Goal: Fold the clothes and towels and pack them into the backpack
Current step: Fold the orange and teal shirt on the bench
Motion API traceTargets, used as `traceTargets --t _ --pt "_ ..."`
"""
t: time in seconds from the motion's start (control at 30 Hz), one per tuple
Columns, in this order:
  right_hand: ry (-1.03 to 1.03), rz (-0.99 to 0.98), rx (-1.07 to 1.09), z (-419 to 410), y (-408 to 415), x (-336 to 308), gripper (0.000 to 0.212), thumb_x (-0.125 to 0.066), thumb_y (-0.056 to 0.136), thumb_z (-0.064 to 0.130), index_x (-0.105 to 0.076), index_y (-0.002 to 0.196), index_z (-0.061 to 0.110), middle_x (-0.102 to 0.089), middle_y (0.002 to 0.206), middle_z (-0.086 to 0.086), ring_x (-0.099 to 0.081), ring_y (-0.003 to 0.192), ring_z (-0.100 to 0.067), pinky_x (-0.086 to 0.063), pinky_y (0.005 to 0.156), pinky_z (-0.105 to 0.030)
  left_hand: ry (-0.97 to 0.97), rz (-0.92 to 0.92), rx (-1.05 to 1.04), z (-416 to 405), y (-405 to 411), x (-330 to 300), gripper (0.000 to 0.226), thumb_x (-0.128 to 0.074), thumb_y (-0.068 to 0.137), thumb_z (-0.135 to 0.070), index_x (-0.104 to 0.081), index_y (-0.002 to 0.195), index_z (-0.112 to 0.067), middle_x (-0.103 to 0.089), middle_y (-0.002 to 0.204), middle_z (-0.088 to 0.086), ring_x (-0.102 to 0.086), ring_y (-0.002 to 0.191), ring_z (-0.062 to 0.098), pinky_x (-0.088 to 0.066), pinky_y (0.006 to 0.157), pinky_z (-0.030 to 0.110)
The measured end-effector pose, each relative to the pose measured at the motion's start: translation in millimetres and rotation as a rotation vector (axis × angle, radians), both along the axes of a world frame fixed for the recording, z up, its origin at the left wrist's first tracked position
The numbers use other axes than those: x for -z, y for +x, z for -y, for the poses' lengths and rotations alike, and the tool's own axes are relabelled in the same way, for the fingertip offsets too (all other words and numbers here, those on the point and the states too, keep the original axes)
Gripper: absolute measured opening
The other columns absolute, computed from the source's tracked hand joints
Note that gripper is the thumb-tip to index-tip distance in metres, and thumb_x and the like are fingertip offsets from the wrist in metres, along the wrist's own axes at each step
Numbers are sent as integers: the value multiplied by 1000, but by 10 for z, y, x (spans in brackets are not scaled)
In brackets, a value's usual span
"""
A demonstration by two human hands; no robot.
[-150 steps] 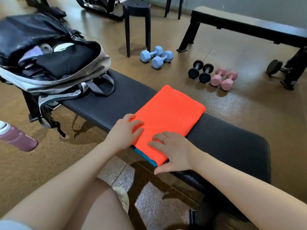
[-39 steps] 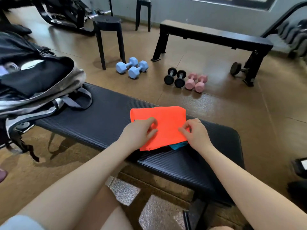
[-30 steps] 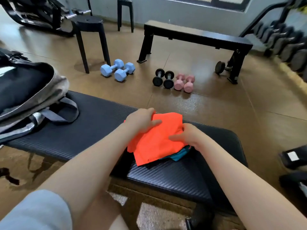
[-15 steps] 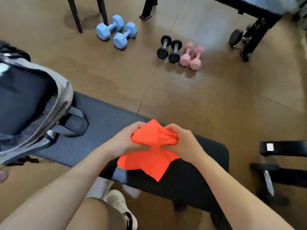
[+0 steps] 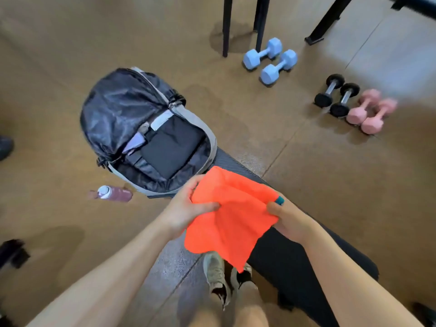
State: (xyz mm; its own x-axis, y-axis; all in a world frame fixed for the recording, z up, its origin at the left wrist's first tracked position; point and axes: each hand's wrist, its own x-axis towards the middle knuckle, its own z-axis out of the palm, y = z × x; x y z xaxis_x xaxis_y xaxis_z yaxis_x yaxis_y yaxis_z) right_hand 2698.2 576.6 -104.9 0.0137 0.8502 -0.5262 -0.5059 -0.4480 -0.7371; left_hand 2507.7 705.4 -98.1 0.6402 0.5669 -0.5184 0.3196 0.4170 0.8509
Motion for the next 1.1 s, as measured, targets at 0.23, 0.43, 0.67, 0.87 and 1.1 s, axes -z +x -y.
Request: traceTargets --t 0.23,0.43,0.67,0.87,1.1 --pt "31 58 -18 -629 -372 -242 61 -70 62 7 -45 117 17 -68 91 12 -64 84 -1 -49 70 -13 -59 -19 -254 -518 -241 -192 48 -76 65 -3 -55 101 -27 -67 93 -2 -65 81 9 -54 69 23" --pt "-86 187 319 -1466 -777 120 48 -68 76 10 -51 121 14 -65 111 -3 -65 95 -7 -52 74 -18 29 -112 -158 -1246 -361 21 45 -75 75 -14 -53 108 -33 -63 104 -9 -63 89 4 -52 76 20" --pt "-336 169 567 -2659 -1049 1007 37 -65 85 13 -55 120 17 -67 113 -4 -64 103 -21 -51 94 -43 185 -232 -17 -2563 -352 778 50 -75 71 -28 -52 115 -33 -62 108 -3 -61 96 15 -49 88 31" --pt "-597 530 439 -3187 -1080 1453 52 -72 80 22 -45 121 3 -60 113 -10 -58 109 -28 -47 87 -34 970 -431 400 -3076 -335 1323 75 -75 73 -23 -40 138 -9 -42 141 12 -41 130 29 -31 107 35" --pt "-447 1222 -145 -2925 -1008 1225 62 -61 87 30 -34 140 12 -48 127 -10 -51 115 -28 -44 88 -40 1071 -633 911 -2745 -289 1715 97 -61 75 -57 2 146 -35 17 154 14 10 143 33 -2 116 39"
